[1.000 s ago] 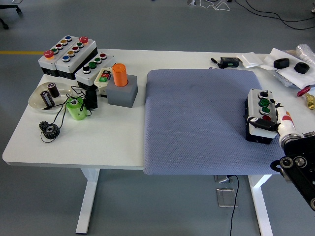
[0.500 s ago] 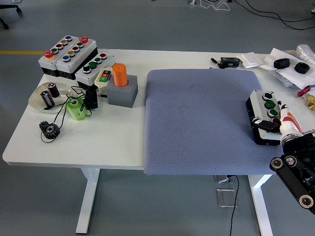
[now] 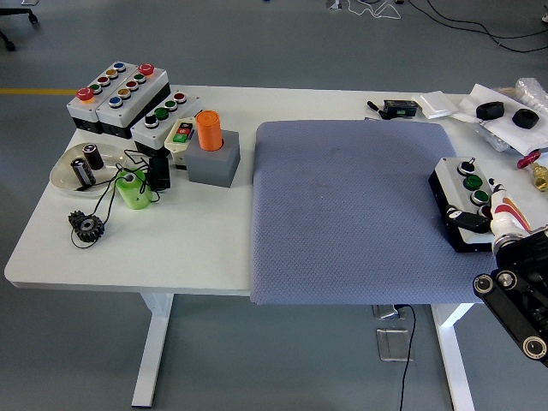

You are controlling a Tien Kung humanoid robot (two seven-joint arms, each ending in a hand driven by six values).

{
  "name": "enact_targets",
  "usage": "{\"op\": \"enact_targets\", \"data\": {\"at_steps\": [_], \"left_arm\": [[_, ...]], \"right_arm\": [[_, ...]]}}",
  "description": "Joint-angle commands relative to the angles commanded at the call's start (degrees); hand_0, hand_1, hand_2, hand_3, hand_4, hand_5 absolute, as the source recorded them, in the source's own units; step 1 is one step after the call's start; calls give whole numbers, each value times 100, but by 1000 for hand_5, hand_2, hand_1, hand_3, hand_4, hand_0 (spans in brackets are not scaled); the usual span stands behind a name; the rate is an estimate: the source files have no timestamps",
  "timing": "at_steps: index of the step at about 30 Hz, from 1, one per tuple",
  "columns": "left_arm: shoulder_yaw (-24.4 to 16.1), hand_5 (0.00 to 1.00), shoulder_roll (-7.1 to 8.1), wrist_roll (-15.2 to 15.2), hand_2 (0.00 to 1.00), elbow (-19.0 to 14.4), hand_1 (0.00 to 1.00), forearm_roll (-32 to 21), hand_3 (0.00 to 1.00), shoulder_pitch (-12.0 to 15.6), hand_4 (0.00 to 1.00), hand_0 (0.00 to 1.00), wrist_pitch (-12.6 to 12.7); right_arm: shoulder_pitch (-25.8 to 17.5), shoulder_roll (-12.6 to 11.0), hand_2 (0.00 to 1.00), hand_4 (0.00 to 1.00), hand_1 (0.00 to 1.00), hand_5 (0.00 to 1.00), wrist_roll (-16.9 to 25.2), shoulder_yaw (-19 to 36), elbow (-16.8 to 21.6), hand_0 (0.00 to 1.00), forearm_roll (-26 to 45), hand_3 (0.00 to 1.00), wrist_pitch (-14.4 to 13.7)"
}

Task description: Pick up the button,place it on the desk,press the button,press the button

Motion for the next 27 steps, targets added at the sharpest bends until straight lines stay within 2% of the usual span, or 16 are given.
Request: {"op": "enact_targets", "data": {"at_steps": [1, 6, 7, 12, 13, 16, 18, 19, 24, 25, 27], "left_arm": [[-16, 998, -1, 8, 731, 0, 723, 27, 538, 2, 394, 671, 1], [-52, 998, -6, 18, 731, 0, 723, 70, 538, -1, 394, 671, 6], [-36, 998, -4, 16, 731, 0, 723, 53, 537, 1, 394, 671, 5], [4, 998, -1, 11, 731, 0, 723, 25, 537, 5, 394, 671, -2], [-21, 998, -1, 16, 732, 0, 723, 50, 537, 3, 394, 672, -2], [-16, 998, -4, 14, 732, 0, 723, 36, 537, 2, 394, 672, -3], [6, 998, -4, 12, 732, 0, 723, 6, 537, -3, 394, 672, -5], [7, 998, -4, 12, 732, 0, 724, 4, 537, -4, 393, 672, -5], [4, 998, -5, 21, 732, 0, 724, -5, 537, -12, 393, 672, -6], [-42, 998, -7, 35, 733, 0, 724, 46, 537, -17, 392, 671, -2], [-87, 998, -11, 50, 733, 0, 724, 102, 537, -26, 392, 671, 5]], "right_arm": [[9, -45, 485, 543, 336, 2, 16, -43, -9, 306, -5, 777, -20], [44, -224, 485, 543, 336, 2, 143, -222, -5, 306, -48, 777, -173], [50, -266, 390, 488, 225, 2, 207, -257, -6, 120, -46, 482, -197], [101, -513, 390, 488, 225, 2, 474, -431, 16, 120, 129, 482, -277], [122, -585, 278, 452, 89, 2, 538, -485, 39, 2, 201, 397, -292], [167, -722, 278, 452, 89, 2, 711, -586, 91, 2, 370, 397, -333], [228, -869, 278, 452, 89, 2, 1001, -718, 164, 2, 583, 397, -428], [237, -890, 184, 406, 2, 2, 1065, -737, 174, 2, 614, 315, -444], [497, -1172, 184, 406, 2, 2, 1896, -1257, 266, 2, 1150, 315, -525], [592, -1212, 133, 373, 2, 2, 2086, -1429, 244, 2, 1273, 261, -496], [713, -1253, 133, 373, 2, 2, 2373, -1677, 200, 2, 1360, 261, -433]]}}
